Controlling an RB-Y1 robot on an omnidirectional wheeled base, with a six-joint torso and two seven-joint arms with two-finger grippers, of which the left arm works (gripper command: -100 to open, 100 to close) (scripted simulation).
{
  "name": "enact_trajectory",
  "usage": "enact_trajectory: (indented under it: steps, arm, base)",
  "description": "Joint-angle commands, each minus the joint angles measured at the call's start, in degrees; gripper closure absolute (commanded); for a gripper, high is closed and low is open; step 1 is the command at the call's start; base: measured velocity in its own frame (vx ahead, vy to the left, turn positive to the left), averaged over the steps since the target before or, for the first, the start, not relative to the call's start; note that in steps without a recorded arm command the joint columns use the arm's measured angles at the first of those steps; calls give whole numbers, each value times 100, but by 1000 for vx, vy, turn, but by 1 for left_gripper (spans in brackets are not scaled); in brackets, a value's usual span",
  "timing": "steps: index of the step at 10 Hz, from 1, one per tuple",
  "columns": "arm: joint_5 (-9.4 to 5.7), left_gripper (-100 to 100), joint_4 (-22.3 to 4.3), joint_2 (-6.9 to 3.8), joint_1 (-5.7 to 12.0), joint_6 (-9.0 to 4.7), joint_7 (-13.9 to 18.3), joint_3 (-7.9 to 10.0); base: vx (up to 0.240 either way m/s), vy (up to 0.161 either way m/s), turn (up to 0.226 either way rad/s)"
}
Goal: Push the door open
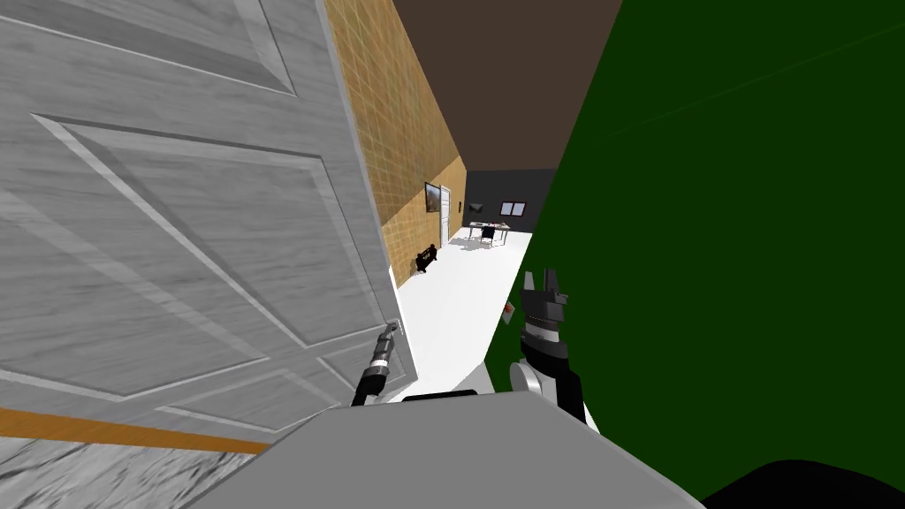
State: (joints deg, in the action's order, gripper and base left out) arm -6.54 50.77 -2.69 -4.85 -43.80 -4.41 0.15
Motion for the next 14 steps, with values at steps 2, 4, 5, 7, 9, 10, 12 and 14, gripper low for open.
enact_trajectory:
  steps: [2, 4, 5, 7, 9, 10, 12, 14]
  arm:
    - [-174, 100, 127, -101, -55, -9, -110, 227]
    - [-352, 100, 175, -142, -97, -18, -228, 412]
    - [-375, -100, 256, -109, -111, 54, -303, 151]
    - [-506, -100, 206, -116, -74, 28, -437, -88]
    - [-615, -100, 165, -106, -42, 7, -548, -288]
    - [-674, -100, 143, -96, -25, -5, -608, -396]
    - [-798, -100, 95, -62, 11, -29, -735, -624]
    - [-927, -100, 46, -8, 48, -54, -867, -859]
  base:
    - [144, 37, -22]
    - [151, 44, -7]
    - [50, 0, 184]
    - [-45, -25, 234]
    - [-56, -36, 201]
    - [-43, -21, 168]
    - [-34, -22, 199]
    - [-32, -21, 195]
